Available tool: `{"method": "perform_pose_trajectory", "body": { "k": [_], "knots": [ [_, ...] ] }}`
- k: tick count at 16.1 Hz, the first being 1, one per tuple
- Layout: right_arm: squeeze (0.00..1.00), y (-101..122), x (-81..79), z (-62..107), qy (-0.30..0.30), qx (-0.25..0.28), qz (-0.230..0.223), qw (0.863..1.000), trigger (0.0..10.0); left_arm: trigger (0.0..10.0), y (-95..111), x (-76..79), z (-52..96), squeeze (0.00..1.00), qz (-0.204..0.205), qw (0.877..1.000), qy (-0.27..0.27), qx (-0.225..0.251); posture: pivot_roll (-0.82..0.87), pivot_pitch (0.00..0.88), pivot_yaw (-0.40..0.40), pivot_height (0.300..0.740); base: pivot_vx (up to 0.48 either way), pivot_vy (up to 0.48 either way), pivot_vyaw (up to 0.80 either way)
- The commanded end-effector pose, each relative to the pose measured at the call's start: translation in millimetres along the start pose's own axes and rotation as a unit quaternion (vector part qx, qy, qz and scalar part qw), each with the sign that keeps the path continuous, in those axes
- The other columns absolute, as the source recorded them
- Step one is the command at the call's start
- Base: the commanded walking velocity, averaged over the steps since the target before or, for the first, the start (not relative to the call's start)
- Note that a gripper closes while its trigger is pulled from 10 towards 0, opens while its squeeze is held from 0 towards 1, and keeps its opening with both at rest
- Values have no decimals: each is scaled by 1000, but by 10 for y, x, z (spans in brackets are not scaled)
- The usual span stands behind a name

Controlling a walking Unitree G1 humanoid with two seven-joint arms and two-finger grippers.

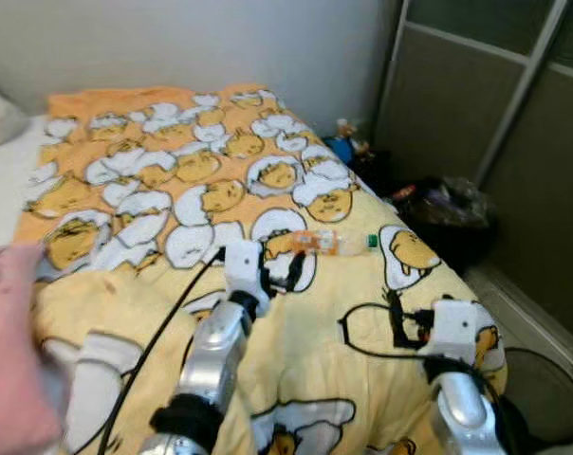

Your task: Clean up the room

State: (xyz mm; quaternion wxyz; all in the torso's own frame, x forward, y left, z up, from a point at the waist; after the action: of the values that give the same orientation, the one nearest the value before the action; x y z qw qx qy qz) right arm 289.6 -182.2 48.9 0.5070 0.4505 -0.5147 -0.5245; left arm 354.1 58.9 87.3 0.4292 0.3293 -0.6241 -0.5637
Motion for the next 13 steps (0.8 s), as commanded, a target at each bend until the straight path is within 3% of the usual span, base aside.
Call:
{"method": "perform_pose_trajectory", "body": {
  "k": [1,5,10,13],
  "knots": [
    [0,24,123,8,-14,5,11,1000,10000,10000,-41,65,21,0,3,1000,-14,-8,87,0,22,740,0,0,0],
    [0,23,101,-5,6,1,14,1000,10000,10000,-66,-105,140,0,-2,1000,-2,-7,94,0,16,740,0,-480,0],
    [0,21,61,-18,21,4,18,1000,10000,10000,-77,57,111,0,-25,999,-20,-11,101,0,13,740,0,-475,454],
    [0,13,48,-23,22,3,19,1000,10000,10000,-18,32,23,0,-22,1000,-10,-10,98,0,16,740,0,-438,481]
  ]
}}
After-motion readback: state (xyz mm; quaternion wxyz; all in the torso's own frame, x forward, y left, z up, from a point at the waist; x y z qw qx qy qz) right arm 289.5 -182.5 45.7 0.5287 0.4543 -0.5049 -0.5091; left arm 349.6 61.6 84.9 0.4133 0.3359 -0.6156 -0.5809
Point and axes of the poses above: a point about 5 cm out from each wrist's last joint towards the gripper, its own z axis pointing back from the gripper into the wrist, its own y axis along the axis of the wrist's last joint, x = y × z, the point moved 4 cm from there along -z, pointing out of the wrist towards the gripper, and after that the axes turned 1 degree about z, right-handed, at the moved point
